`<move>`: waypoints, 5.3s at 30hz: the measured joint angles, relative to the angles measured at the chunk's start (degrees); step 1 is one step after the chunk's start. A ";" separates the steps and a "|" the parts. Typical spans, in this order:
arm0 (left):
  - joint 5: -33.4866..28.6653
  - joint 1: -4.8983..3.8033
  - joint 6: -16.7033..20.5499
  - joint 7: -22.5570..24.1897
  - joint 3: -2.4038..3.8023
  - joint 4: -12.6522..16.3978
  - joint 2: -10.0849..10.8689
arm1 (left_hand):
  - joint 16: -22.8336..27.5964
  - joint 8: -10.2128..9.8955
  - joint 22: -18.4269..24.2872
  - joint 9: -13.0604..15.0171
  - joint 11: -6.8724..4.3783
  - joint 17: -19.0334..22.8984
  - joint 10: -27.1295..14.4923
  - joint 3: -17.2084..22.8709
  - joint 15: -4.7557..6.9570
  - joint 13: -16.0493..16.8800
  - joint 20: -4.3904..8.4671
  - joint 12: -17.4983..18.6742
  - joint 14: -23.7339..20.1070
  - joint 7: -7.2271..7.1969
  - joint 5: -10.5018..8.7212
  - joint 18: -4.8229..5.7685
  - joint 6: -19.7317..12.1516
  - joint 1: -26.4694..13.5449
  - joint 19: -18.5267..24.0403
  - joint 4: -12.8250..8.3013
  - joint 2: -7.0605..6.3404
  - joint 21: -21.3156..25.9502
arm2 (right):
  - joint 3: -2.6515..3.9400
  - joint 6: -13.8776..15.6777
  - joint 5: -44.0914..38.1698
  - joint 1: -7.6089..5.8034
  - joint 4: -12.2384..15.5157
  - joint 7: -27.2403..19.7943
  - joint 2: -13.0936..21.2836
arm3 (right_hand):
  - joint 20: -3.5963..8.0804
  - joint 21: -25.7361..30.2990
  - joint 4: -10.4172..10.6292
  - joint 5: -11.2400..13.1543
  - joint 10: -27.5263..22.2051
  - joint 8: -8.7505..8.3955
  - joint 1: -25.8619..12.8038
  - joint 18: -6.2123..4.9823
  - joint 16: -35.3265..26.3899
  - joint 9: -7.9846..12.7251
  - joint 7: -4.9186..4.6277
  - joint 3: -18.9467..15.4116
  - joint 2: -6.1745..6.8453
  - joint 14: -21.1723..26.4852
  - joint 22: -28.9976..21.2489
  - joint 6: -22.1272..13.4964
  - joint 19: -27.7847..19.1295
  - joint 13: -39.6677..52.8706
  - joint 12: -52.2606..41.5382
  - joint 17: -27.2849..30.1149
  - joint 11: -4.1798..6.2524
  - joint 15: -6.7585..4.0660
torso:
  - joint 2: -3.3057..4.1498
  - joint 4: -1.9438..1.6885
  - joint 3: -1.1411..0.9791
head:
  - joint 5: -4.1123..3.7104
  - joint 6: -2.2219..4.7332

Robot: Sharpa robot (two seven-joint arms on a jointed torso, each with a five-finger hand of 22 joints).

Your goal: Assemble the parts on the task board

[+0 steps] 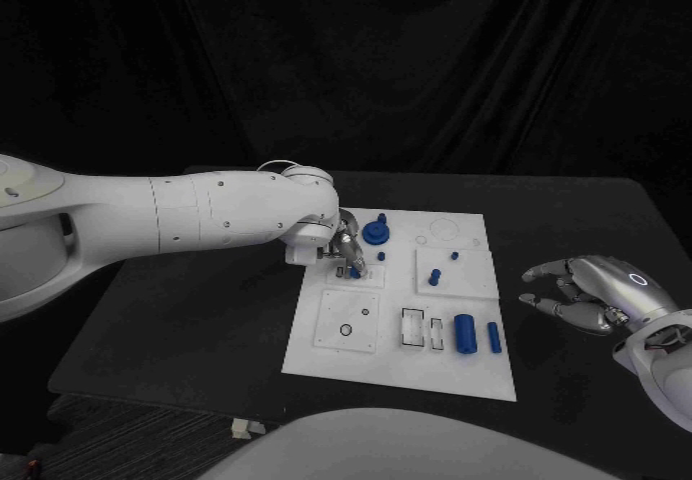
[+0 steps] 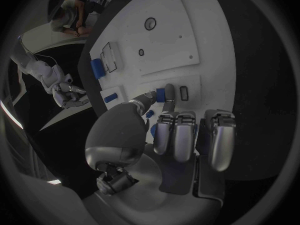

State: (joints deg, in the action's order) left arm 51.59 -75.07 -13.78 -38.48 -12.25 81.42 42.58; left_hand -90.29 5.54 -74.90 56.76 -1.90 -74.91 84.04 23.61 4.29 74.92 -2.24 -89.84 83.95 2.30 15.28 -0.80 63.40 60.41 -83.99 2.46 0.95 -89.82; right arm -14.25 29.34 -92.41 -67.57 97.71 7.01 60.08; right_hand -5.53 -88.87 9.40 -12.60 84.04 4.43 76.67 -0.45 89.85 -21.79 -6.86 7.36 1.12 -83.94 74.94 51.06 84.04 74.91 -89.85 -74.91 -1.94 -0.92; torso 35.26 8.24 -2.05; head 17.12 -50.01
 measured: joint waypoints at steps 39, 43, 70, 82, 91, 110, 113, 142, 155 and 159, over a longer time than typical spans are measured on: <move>0.11 0.30 0.10 -0.15 -0.08 1.13 1.02 | 0.00 0.01 0.00 1.41 0.78 0.00 -0.03 -11.07 -0.41 0.00 -0.42 0.00 0.00 0.47 -9.63 0.01 -0.46 -7.03 0.00 7.31 0.28 0.00 | 0.00 0.04 0.00 0.08 0.00 0.00 0.07 | 0.00 0.21 0.00 0.00 0.00 -0.24 0.00 0.00 0.00 0.12 0.00 0.00 0.00 0.00 -0.03 0.00 0.00 0.00 0.00 0.00 0.00 0.00 | -0.04 0.03 0.01 | -0.06 0.00; 0.70 0.33 0.69 -0.13 -0.09 2.55 2.00 | 0.00 0.01 0.00 1.51 0.78 0.00 -0.03 -11.85 -0.42 0.00 -0.42 0.00 0.00 0.79 -10.21 0.00 -1.82 -6.84 0.00 7.31 0.09 0.00 | 0.00 0.07 0.00 0.09 -0.01 0.00 0.13 | 0.00 0.21 0.00 0.00 0.00 -0.23 0.00 0.00 0.00 0.12 0.00 0.00 0.00 0.00 -0.03 0.00 0.00 0.00 0.00 0.00 0.00 0.00 | -0.04 0.02 0.01 | -0.09 0.00; 3.38 0.46 10.39 1.63 -0.11 8.46 5.72 | 0.00 -1.77 0.00 -5.24 2.02 0.00 -0.01 -13.58 -1.64 0.00 -1.25 0.72 0.01 2.36 -4.61 0.00 -5.83 -0.84 0.00 5.39 1.03 0.00 | 0.00 0.10 0.00 0.24 -0.01 0.00 0.35 | 0.00 0.21 0.00 0.00 0.00 -0.23 0.00 0.00 0.00 0.16 0.00 0.00 0.00 0.00 -0.04 0.00 0.00 0.00 0.00 0.00 0.00 0.00 | -0.03 -0.05 -0.01 | 0.30 0.00; 3.49 0.94 10.13 1.42 -0.12 8.60 5.63 | 0.00 -1.77 0.00 -5.76 2.02 0.00 -0.02 -13.39 -1.64 0.00 -1.24 0.94 0.00 1.99 -3.88 0.01 -5.47 -0.01 0.00 4.80 0.95 0.00 | 0.00 0.10 0.00 0.25 0.04 0.00 0.50 | 0.00 0.21 0.00 0.00 0.00 -0.23 0.00 0.00 0.00 0.16 0.00 0.00 0.00 0.00 0.01 0.00 0.00 0.00 0.00 0.00 0.00 0.00 | 0.00 -0.02 -0.02 | 0.29 0.00; 3.54 1.13 9.39 0.99 -0.12 8.38 5.45 | 0.00 -1.54 0.00 -6.00 2.02 0.01 -0.02 -12.99 -1.64 0.00 -1.24 0.94 0.00 1.71 -3.57 0.00 -4.91 0.49 0.00 4.38 1.45 0.00 | 0.00 0.10 0.00 0.26 0.05 0.00 0.50 | 0.00 0.21 0.00 0.00 0.00 -0.23 0.00 0.00 0.00 0.15 0.00 0.00 0.00 0.00 0.00 0.00 0.00 0.00 0.00 0.00 0.00 0.00 | -0.01 0.02 -0.01 | 0.35 0.00; 3.51 1.20 8.92 1.26 -0.01 8.07 5.27 | 0.00 -1.23 0.00 -7.60 2.02 0.01 -0.01 -2.77 -1.42 0.00 -1.24 0.94 0.22 1.74 9.61 0.01 -4.32 3.91 0.00 -2.22 0.61 0.00 | 0.00 0.13 0.00 0.28 -0.04 0.00 0.40 | 0.00 0.21 0.16 0.00 0.00 -0.23 0.00 0.00 0.00 0.25 0.22 0.16 0.00 0.00 -0.01 0.21 0.00 0.00 0.00 0.00 0.00 0.00 | -0.03 0.04 0.01 | 0.43 0.00; 3.53 1.22 8.99 1.55 -0.06 7.91 5.28 | 0.00 -0.76 0.00 -7.48 2.02 0.01 -0.01 -1.42 -1.42 0.00 -1.24 1.15 0.22 1.76 10.65 0.01 -4.34 3.47 0.00 -2.39 0.06 0.00 | 0.00 0.14 0.00 0.29 -0.08 0.00 0.38 | 0.00 0.21 0.16 0.00 0.00 -0.23 0.00 0.01 0.00 0.25 0.22 0.16 0.00 0.00 -0.02 0.21 0.00 0.00 0.00 0.00 0.00 0.00 | -0.02 0.04 0.01 | 0.40 0.00; 2.15 -1.31 5.50 3.63 -0.09 6.29 5.45 | 0.00 0.97 0.00 -5.65 1.62 0.01 0.00 3.00 -1.21 0.00 -1.24 1.15 0.00 2.03 11.17 0.01 -4.41 1.30 0.01 -1.91 -0.24 0.00 | 0.00 0.20 0.00 0.39 -0.33 0.01 0.27 | 0.00 0.21 0.16 0.00 0.00 -0.23 0.00 0.00 0.00 0.31 0.22 0.16 0.00 0.00 -0.03 0.21 0.00 0.00 0.00 0.00 0.00 0.00 | -0.01 0.02 -0.01 | 0.18 0.00; -0.88 -2.22 0.30 0.77 -0.09 3.03 2.45 | 0.00 1.60 0.00 -4.97 1.62 0.01 0.00 3.00 -1.21 0.00 -1.24 1.15 0.00 2.12 11.09 0.00 -4.32 1.03 0.00 -1.91 -0.51 0.00 | 0.00 0.49 0.00 0.40 -0.20 -0.02 0.43 | 0.00 0.21 0.16 0.00 0.00 -0.23 0.00 0.00 0.00 0.30 0.22 0.16 0.00 0.00 -0.03 0.21 0.00 0.00 0.00 0.00 0.00 0.00 | 0.07 0.03 0.01 | 0.06 0.00; -1.29 -2.28 -0.69 0.28 -0.09 1.71 1.16 | 0.00 1.79 0.00 -4.86 1.62 0.01 0.00 3.00 -1.21 0.00 -1.24 1.15 0.00 2.12 10.73 0.01 -4.32 1.03 0.01 -1.91 -0.51 0.00 | 0.00 0.58 0.00 0.40 -0.19 -0.03 0.43 | 0.00 0.21 0.16 0.00 0.00 -0.23 0.00 0.00 0.00 0.30 0.22 0.16 0.00 0.00 -0.04 0.21 0.00 0.00 0.00 0.00 0.00 0.00 | 0.05 0.02 0.01 | 0.16 0.00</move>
State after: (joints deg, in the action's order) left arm 50.30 -77.36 -14.47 -38.21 -12.34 83.13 43.74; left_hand -90.29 7.33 -74.90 51.91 -0.28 -74.90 84.04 26.62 3.07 74.92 -3.48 -88.69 83.95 4.42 26.01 -0.79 59.07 61.44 -83.98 0.55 0.44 -89.82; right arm -14.25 29.92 -92.41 -67.17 97.52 6.98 60.51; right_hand -5.53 -88.66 9.56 -12.60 84.04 4.20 76.67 -0.45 89.85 -21.49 -6.64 7.52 1.12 -83.94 74.90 51.27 84.04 74.91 -89.85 -74.90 -1.94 -0.92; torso 35.31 8.26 -2.04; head 17.28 -50.01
